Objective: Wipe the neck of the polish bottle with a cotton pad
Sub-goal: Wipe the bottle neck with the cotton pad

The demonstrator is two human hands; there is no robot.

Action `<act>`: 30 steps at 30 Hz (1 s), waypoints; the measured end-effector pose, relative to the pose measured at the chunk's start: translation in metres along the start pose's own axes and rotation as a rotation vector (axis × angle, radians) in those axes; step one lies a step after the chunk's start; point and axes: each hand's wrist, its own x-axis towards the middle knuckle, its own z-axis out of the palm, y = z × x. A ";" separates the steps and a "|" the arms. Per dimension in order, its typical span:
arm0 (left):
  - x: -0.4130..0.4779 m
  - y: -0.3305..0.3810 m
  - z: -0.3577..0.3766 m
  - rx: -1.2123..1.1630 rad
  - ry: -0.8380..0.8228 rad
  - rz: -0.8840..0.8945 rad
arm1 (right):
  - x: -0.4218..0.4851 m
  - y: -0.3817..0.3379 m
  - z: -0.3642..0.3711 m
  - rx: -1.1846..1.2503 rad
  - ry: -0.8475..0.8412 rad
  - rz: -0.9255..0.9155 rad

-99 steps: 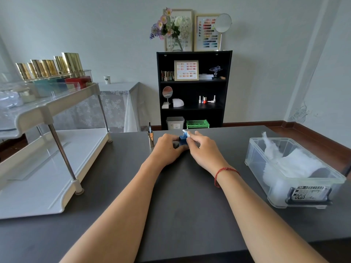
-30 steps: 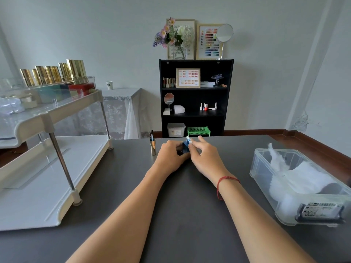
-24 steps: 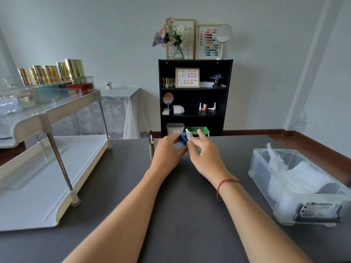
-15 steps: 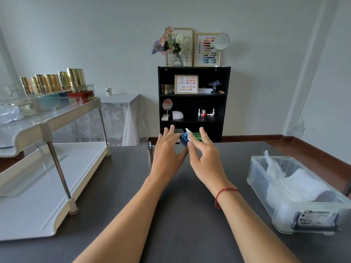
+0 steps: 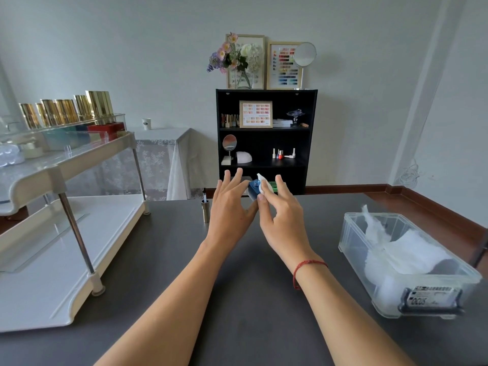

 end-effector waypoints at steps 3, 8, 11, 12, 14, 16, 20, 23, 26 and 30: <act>-0.002 -0.003 -0.001 -0.019 -0.012 -0.037 | -0.003 -0.001 0.004 -0.034 -0.015 -0.005; -0.003 0.002 0.002 -0.078 -0.077 -0.013 | 0.004 0.003 0.001 -0.049 0.029 0.012; 0.000 0.001 0.000 -0.082 -0.076 -0.045 | 0.004 0.002 0.002 -0.021 0.019 0.004; 0.000 -0.001 -0.002 -0.091 -0.075 -0.067 | 0.002 0.001 0.004 -0.018 0.007 -0.003; -0.001 -0.002 -0.003 -0.117 -0.080 -0.104 | 0.000 -0.001 0.006 -0.020 -0.014 -0.005; -0.002 0.000 -0.002 -0.136 -0.095 -0.119 | 0.002 -0.001 0.005 -0.019 -0.016 0.019; -0.004 0.000 0.002 -0.103 -0.138 -0.132 | 0.003 0.000 0.005 -0.010 -0.036 0.082; -0.007 -0.005 0.006 -0.081 -0.149 -0.177 | 0.000 0.003 0.009 -0.011 -0.077 0.101; -0.008 -0.004 0.007 -0.131 -0.170 -0.237 | 0.003 0.007 0.009 -0.033 -0.131 0.144; -0.008 -0.003 0.005 -0.143 -0.236 -0.268 | 0.006 0.012 0.008 0.013 -0.234 0.238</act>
